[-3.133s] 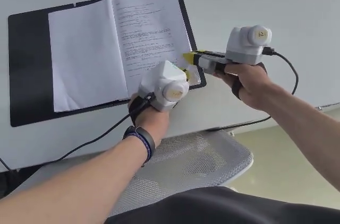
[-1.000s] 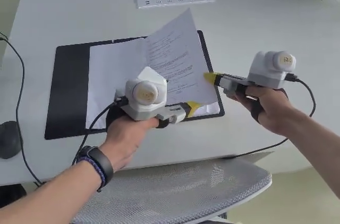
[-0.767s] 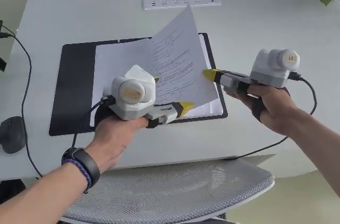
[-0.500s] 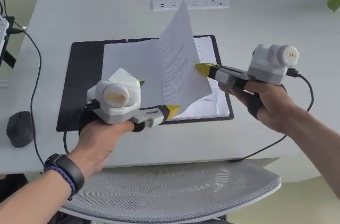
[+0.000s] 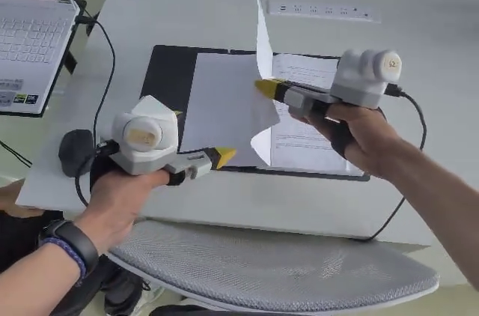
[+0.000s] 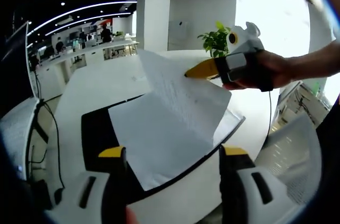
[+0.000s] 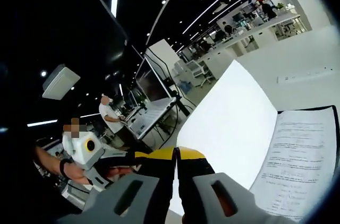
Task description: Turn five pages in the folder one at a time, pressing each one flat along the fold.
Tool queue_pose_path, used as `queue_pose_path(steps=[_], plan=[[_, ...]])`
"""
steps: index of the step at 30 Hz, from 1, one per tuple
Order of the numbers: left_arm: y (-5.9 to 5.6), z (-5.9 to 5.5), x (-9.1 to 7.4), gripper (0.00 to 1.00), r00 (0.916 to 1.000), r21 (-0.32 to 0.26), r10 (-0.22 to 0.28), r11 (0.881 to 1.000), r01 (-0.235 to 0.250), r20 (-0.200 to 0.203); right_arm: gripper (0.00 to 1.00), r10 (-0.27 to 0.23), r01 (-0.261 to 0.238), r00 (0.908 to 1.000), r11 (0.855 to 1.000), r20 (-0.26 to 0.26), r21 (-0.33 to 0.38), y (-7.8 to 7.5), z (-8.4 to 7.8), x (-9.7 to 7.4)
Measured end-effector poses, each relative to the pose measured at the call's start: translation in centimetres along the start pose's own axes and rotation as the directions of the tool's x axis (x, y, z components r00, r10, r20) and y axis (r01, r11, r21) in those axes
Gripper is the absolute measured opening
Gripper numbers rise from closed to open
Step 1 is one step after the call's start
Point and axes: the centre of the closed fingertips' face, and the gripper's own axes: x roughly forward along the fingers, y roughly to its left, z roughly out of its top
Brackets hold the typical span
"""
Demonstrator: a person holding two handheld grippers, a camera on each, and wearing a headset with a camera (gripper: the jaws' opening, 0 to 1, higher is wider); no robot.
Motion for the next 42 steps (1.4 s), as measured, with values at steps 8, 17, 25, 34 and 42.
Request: queue_pose_path(steps=[8, 17, 25, 34, 42], plan=[[3.9, -2.1, -2.1, 0.68, 0.9977, -0.06, 0.068, 0.996, -0.067, 0.0, 0.0, 0.006, -0.003, 0.9956, 1.0, -0.094, 0.024, 0.2, -3.1, 5.0], [6.0, -3.1, -2.9, 0.72, 0.997, -0.082, 0.076, 0.994, -0.077, -0.01, 0.0, -0.028, 0.042, 0.9807, 0.997, -0.194, 0.07, -1.3, -7.0, 9.3], [6.3, -2.7, -2.9, 0.73, 0.9984, -0.089, 0.056, 0.994, -0.057, -0.008, 0.0, -0.066, 0.098, 0.9625, 0.989, -0.263, 0.111, -3.0, -10.0, 11.4], [6.3, -2.6, -2.6, 0.73, 0.9986, -0.1, 0.051, 0.994, -0.052, -0.013, 0.01, -0.102, 0.157, 0.9442, 0.975, -0.313, 0.156, -4.9, -12.2, 12.2], [6.1, -3.3, -2.5, 0.71, 0.998, -0.105, 0.055, 0.993, -0.058, -0.03, 0.06, -0.091, 0.152, 0.9492, 0.971, -0.301, 0.187, -5.0, -12.1, 12.3]])
